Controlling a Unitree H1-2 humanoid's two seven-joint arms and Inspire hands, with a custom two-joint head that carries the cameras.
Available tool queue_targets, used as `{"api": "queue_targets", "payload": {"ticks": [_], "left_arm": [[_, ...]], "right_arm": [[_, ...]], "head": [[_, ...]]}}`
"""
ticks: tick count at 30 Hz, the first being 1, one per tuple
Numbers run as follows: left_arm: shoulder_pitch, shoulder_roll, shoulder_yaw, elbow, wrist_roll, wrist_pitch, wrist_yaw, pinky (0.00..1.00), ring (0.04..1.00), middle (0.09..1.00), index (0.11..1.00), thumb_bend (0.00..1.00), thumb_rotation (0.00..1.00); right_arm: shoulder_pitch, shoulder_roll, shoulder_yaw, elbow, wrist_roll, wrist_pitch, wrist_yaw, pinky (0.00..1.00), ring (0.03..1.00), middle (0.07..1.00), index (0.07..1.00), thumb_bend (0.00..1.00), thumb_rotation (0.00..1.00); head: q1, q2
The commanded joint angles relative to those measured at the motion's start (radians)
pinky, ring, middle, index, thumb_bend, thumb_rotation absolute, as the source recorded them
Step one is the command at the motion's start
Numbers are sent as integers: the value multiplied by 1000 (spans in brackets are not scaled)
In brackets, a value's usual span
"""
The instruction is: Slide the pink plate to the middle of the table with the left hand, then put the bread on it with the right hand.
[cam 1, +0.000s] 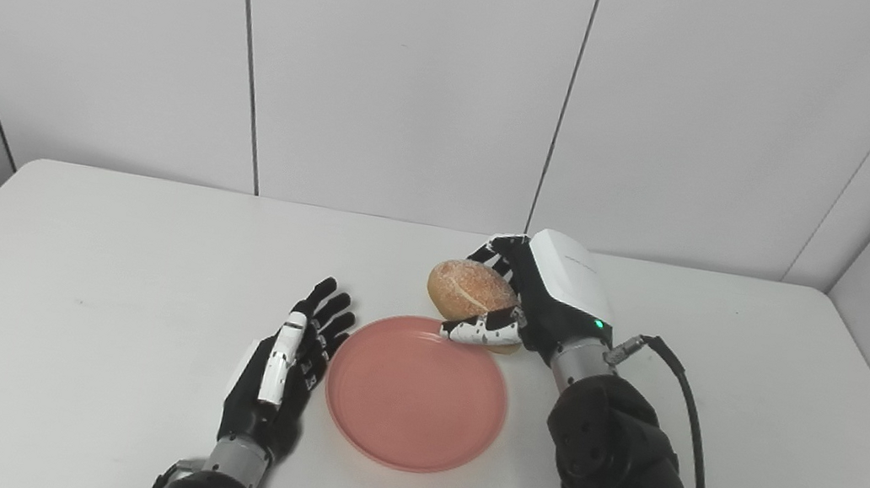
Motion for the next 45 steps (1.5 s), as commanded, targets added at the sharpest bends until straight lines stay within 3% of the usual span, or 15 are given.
{"api": "queue_targets", "payload": {"ticks": [1,19,28,41,42,44,45], "left_arm": [[27,-20,-12,-1,27,26,30,934,926,932,916,408,1000],[39,-51,-34,-23,95,-4,62,914,916,928,910,393,1000],[36,-53,-36,-16,88,-5,62,916,922,932,914,394,1000],[37,-55,-35,-22,84,2,64,913,916,926,908,393,1000],[37,-55,-36,-22,84,2,63,913,916,925,906,390,1000],[36,-53,-37,-20,85,-2,61,914,916,924,907,389,1000],[36,-53,-36,-20,83,0,61,914,916,924,907,389,1000]], "right_arm": [[-22,11,24,-16,-4,-41,-33,220,305,415,487,510,135],[43,34,132,25,4,-28,-15,213,302,408,488,508,134],[61,22,142,98,48,-102,-69,218,308,409,488,508,131],[69,18,164,146,33,-108,-110,213,307,418,490,509,136],[69,15,169,144,28,-103,-104,216,314,428,491,510,139],[67,9,179,139,13,-87,-85,316,446,553,494,512,149],[66,6,185,134,3,-75,-71,322,453,560,494,512,149]], "head": [[22,6],[79,23],[79,28],[78,34],[78,35],[78,35],[77,35]]}}
